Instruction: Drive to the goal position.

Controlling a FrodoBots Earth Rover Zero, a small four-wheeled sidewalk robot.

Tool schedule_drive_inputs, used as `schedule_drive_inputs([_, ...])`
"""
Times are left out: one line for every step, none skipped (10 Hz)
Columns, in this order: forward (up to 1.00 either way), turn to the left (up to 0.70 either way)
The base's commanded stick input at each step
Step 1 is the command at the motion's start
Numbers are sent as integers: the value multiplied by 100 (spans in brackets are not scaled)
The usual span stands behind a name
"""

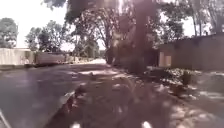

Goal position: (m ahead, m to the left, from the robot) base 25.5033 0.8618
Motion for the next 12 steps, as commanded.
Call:
schedule_drive_inputs([70, 35])
schedule_drive_inputs([70, 0])
schedule_drive_inputs([70, 0])
schedule_drive_inputs([70, 35])
schedule_drive_inputs([70, 35])
schedule_drive_inputs([70, 23])
schedule_drive_inputs([70, 8])
schedule_drive_inputs([70, 0])
schedule_drive_inputs([70, 0])
schedule_drive_inputs([70, 0])
schedule_drive_inputs([70, 0])
schedule_drive_inputs([70, 0])
